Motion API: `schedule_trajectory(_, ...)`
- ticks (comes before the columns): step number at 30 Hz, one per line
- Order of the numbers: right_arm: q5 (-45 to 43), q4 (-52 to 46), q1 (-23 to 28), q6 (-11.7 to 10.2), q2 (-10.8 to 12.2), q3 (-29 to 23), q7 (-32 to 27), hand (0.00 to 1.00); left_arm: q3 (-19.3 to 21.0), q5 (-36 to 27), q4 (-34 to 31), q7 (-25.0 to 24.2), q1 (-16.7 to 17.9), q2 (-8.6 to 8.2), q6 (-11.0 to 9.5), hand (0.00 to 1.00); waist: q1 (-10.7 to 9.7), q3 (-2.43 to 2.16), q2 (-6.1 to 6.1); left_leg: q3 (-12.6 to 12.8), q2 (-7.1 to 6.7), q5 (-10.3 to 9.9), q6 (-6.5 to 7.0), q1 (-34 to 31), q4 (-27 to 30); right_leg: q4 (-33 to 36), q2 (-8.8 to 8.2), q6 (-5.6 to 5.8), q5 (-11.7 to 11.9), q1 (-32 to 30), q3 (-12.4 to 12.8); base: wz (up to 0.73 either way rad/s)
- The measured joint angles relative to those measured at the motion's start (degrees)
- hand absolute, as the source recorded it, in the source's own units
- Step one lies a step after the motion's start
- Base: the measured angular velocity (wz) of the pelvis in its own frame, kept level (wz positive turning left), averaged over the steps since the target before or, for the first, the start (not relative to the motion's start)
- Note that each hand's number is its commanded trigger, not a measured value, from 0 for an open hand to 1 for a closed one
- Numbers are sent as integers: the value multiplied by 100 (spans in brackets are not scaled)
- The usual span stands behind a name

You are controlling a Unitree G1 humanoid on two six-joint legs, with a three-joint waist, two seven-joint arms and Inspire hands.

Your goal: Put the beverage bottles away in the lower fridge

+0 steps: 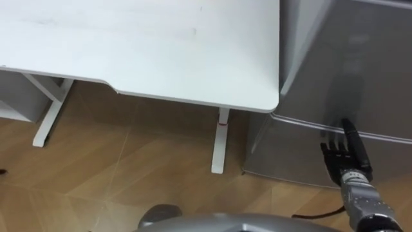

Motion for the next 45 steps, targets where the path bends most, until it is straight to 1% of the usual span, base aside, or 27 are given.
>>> schedule_trajectory(2, -207, 375, 11, 3, -59, 48, 371, 0, 8, 1, 24, -8, 1, 8, -1, 0, -13, -12, -1, -83, -38, 2, -2, 36, -5, -20, -2, -2, 1, 81, -52, 19)
schedule_trajectory(3, -298, 511, 15, 6, -78, 48, 473, 0, 8, 0, 26, -8, 12, 6, -2, 0, -15, -11, -33, -101, -50, 2, -2, 56, -18, -41, -2, 2, -1, 111, -56, 15)
schedule_trajectory(4, -484, 660, 16, 11, -102, 46, 594, 0, 5, 0, 24, -8, 58, -7, -10, 0, -2, -43, -45, -100, -57, 2, -2, 81, -20, -94, 3, 3, -1, 159, -51, 8)
schedule_trajectory(5, -744, 759, 53, 21, -128, 46, 729, 0, -6, 2, 33, -7, 86, -16, -7, 0, -21, -37, -54, -113, -70, 1, -3, 128, -27, -114, 1, 9, -4, 210, -46, 4)
schedule_trajectory(6, -886, 859, 60, 29, -147, 51, 816, 0, -6, 1, 32, -3, 97, -16, -7, 0, -19, -40, -56, -114, -73, 1, -4, 140, -49, -117, -2, 13, -7, 222, -50, 5)
schedule_trajectory(7, -1178, 1040, 74, 103, -181, 57, 913, 0, 9, 1, 37, 7, 92, -16, -9, 0, 2, -58, -85, -114, -73, 1, -5, 150, -74, -132, 0, 16, -9, 235, -51, 4)
schedule_trajectory(8, -1482, 1230, 77, 168, -183, 56, 970, 0, 38, 7, 50, 10, 85, -16, -9, 0, 9, -63, -106, -117, -80, 2, -8, 160, -81, -171, 4, 16, -9, 266, -75, 6)
schedule_trajectory(10, -1815, 1562, 104, 267, -180, 66, 1033, 0, 41, 4, 67, 31, 82, -15, -18, 0, 0, -67, -141, -138, -102, 1, -9, 214, -84, -194, -3, 22, -13, 337, -94, 9)
schedule_trajectory(11, -1996, 1717, 133, 335, -168, 69, 1033, 0, 41, 4, 71, 35, 88, -12, -20, 0, 3, -68, -161, -160, -118, -1, -12, 246, -100, -203, -10, 35, -21, 377, -106, 9)
schedule_trajectory(14, -2361, 1831, 302, 477, -164, 93, 1020, 0, 42, 6, 68, 46, 41, -12, -12, 0, -6, -69, -171, -193, -135, -3, -13, 250, -98, -207, -18, 43, -27, 393, -125, 7)
schedule_trajectory(15, -2426, 1864, 326, 497, -161, 103, 1019, 0, 45, 6, 68, 54, 36, -11, -10, 0, -11, -69, -170, -194, -135, -3, -13, 253, -99, -207, -18, 43, -27, 397, -124, 0)
schedule_trajectory(18, -3216, 2130, 388, 529, -119, 125, 986, 0, 66, 23, 99, 58, -32, -8, -16, 0, -87, -56, -168, -207, -136, -3, -13, 261, -101, -204, -15, 43, -27, 412, -114, 0)
schedule_trajectory(19, -3563, 2238, 430, 530, -90, 168, 958, 0, 112, 132, 185, 60, -83, -9, -16, 0, -130, -49, -173, -222, -136, -6, -17, 270, -99, -203, -12, 43, -27, 420, -115, 0)
schedule_trajectory(20, -3813, 2258, 541, 532, -44, 241, 906, 0, 175, 219, 276, 69, -158, -8, -17, 0, -128, -44, -187, -235, -135, -11, -22, 266, -102, -202, -6, 42, -28, 420, -106, 0)
schedule_trajectory(21, -3919, 2270, 597, 536, -22, 277, 880, 0, 196, 240, 284, 75, -206, -9, -13, 0, -129, -42, -194, -235, -131, -14, -24, 258, -100, -199, -3, 37, -30, 415, -98, 0)
schedule_trajectory(23, -4313, 2318, 735, 635, 34, 333, 713, 0, 197, 294, 298, 78, -305, -10, -14, 0, -133, -37, -208, -231, -124, -27, -23, 235, -91, -190, 5, 27, -39, 391, -22, -4)
schedule_trajectory(25, -4527, 2342, 801, 651, 50, 389, 645, 0, 203, 348, 319, 85, -382, -7, -14, 0, -148, -35, -208, -215, -128, -28, -20, 234, -85, -197, 5, 29, -69, 370, 53, -5)
schedule_trajectory(28, -4606, 2445, 816, 661, 112, 497, 540, 0, 197, 364, 318, 118, -496, 34, -11, 0, -232, -37, -218, -176, -116, -26, -19, 233, -101, -175, -1, 28, -88, 317, 70, -8)
schedule_trajectory(29, -4627, 2445, 814, 694, 132, 500, 533, 0, 173, 366, 323, 174, -517, 35, -8, 0, -287, -38, -213, -140, -106, -25, -19, 233, -119, -172, 1, 23, -85, 287, 107, -12)
schedule_trajectory(31, -4770, 2447, 830, 727, 177, 526, 534, 0, 121, 383, 342, 186, -550, 58, -5, 0, -308, -41, -209, -52, -80, -27, -22, 259, -152, -176, 11, 10, -76, 256, 211, -23)
schedule_trajectory(34, -4906, 2443, 862, 722, 245, 702, 525, 0, 4, 398, 391, 182, -667, 48, -5, 0, -314, -43, -176, 51, -53, -32, -30, 260, -168, -103, 22, -13, -57, 154, 382, -20)
schedule_trajectory(36, -4971, 2446, 868, 719, 297, 726, 523, 0, -78, 394, 497, 180, -784, 42, -14, 0, -327, -45, -156, 109, -33, -36, -37, 248, -181, -72, 27, -21, -52, 85, 469, -19)
schedule_trajectory(38, -5026, 2437, 845, 697, 312, 726, 522, 0, -139, 392, 525, 176, -887, 28, -19, 0, -344, -42, -111, 215, 29, -54, -58, 218, -187, -56, 60, -56, -16, -23, 567, -26)
schedule_trajectory(43, -5034, 2438, 805, 700, 339, 724, 544, 0, -225, 395, 622, 176, -1021, 29, -28, 0, -456, -61, -68, 258, 98, -69, -85, 145, -199, -65, 125, -90, 8, -129, 660, -12)
schedule_trajectory(45, -5034, 2441, 805, 713, 334, 722, 556, 0, -234, 399, 623, 175, -1053, 33, -28, 0, -453, -61, -52, 325, 128, -72, -93, 142, -200, -62, 140, -110, 22, -176, 708, -14)
